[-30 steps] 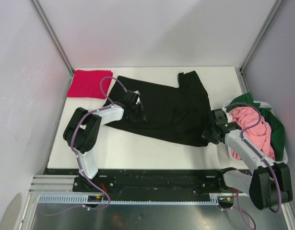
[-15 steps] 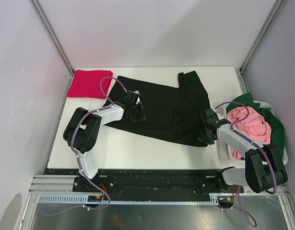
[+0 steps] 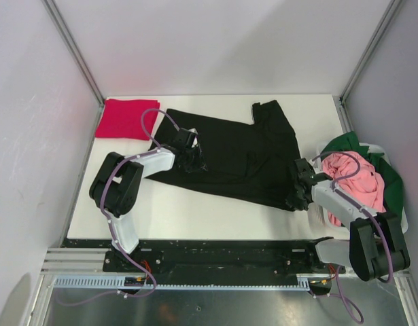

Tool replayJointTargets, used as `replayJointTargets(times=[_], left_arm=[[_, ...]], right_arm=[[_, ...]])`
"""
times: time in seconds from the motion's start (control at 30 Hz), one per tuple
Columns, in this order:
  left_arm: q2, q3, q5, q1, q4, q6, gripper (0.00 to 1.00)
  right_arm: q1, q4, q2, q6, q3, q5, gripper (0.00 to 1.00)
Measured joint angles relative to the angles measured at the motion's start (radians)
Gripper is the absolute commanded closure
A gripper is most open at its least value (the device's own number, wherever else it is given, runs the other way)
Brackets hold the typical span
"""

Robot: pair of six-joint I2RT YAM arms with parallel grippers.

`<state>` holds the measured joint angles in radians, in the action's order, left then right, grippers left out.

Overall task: Fold and stack the t-shirts
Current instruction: Fold the flattened tshirt in 1/3 of the way, then grap the side of the flattened tshirt furthest away from the robot with both arms

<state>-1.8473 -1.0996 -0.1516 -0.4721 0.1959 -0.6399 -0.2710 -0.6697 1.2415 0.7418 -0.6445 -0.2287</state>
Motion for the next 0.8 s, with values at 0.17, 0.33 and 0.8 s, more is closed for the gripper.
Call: replayJointTargets(times=[0.17,0.33,0.8], left_arm=[[0.000,0.000,-0.001,0.001,0.000,0.000,0.69],[0.000,0.000,-0.013,0.002,0.000,0.003,0.61],[0.156,-0.010,-0.007,0.111,0.030,0.003,0.68]], right_arm=[[-0.011,-0.015,-0.019,0.010,0.026,0.043,0.66],[-0.021,-0.056,-0.129,0.021,0.016,0.079,0.53],[-0.084,0.008,0.010,0.021,-0.204,0.080,0.66]])
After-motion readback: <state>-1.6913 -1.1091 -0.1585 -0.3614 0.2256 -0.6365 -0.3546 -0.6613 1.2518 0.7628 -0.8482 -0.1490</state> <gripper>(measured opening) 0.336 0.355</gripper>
